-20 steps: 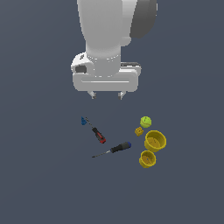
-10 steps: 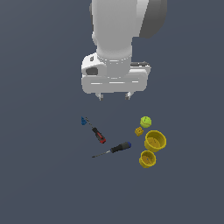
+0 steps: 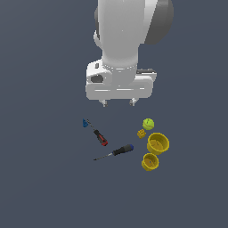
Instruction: Pick up a designated object from a clutter of objects.
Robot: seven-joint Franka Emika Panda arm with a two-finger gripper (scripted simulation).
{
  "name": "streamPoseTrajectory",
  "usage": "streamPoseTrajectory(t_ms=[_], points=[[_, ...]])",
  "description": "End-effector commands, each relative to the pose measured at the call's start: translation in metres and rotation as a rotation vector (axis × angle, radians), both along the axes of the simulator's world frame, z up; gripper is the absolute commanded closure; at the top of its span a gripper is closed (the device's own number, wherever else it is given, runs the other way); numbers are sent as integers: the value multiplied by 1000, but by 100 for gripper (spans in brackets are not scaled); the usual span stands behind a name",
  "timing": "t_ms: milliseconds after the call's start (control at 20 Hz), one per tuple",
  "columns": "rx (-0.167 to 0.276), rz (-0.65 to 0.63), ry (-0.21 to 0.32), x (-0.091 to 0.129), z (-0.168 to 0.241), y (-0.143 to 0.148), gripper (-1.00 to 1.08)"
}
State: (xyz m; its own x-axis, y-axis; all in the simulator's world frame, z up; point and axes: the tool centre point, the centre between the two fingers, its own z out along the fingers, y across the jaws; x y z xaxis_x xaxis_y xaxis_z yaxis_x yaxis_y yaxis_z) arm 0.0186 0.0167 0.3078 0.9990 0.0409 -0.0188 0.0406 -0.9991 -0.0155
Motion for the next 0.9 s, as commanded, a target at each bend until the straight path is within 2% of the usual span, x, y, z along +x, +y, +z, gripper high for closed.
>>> streamPoseTrajectory(t_ms=[0,400,850], points=[[-3,4,0,8,-7,5,-92],[-14,23,-5,46,-43,34,-92],[-21,51,-12,92,-111,83,-92]])
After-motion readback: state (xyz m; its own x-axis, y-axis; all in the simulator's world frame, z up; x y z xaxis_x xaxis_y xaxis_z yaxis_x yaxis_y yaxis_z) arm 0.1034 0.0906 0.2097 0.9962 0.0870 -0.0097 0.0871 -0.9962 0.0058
